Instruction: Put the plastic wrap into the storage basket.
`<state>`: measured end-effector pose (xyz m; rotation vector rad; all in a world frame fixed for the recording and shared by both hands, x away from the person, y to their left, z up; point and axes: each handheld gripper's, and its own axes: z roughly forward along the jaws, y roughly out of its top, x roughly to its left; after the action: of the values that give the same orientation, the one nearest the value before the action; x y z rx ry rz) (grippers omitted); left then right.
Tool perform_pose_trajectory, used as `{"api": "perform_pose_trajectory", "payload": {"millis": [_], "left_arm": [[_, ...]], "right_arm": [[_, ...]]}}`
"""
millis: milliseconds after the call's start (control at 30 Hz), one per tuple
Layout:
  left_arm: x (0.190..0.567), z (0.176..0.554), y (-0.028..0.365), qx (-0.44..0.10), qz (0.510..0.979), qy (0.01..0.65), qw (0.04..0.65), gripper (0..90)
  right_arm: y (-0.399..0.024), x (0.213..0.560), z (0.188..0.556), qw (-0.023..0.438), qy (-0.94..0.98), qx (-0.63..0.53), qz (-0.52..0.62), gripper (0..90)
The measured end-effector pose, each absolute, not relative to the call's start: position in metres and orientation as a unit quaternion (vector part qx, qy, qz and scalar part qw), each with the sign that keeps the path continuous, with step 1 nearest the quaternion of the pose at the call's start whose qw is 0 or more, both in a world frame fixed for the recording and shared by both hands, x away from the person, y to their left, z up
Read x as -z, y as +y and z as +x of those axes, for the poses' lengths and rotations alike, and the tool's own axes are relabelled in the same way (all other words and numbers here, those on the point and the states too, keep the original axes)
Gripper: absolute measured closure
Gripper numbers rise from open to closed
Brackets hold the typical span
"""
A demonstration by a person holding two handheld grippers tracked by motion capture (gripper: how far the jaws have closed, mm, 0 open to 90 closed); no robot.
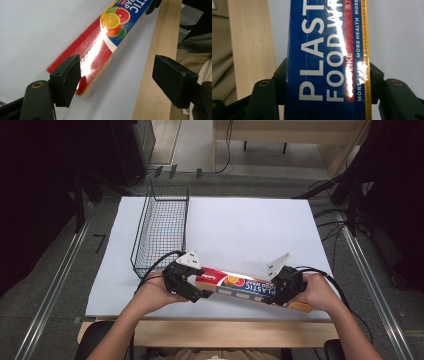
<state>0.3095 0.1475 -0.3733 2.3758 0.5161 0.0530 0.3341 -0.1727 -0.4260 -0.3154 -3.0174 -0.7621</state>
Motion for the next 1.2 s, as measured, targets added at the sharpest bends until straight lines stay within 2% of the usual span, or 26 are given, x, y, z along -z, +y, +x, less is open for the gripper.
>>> {"api": "perform_pose_trajectory", "payload": {"millis": [367,833,1067,1200], "left_arm": [[0.374,0.309,0.136,-0.031,0.926,0.179,0.33,23.6],[0.388,0.307,0.112,-0.015,0.944,0.14,0.3,23.6],[0.391,0.303,0.103,-0.034,0.951,0.118,0.285,24.0],[0.392,0.301,0.101,-0.034,0.951,0.11,0.286,27.7]], "right_arm": [[-0.154,0.425,0.325,0.026,-0.97,0.234,-0.065,41.3],[-0.127,0.414,0.32,0.015,-0.972,0.23,-0.035,41.3],[-0.117,0.404,0.318,0.012,-0.971,0.237,-0.025,41.3],[-0.112,0.399,0.316,0.003,-0.971,0.237,-0.019,41.3]]}}
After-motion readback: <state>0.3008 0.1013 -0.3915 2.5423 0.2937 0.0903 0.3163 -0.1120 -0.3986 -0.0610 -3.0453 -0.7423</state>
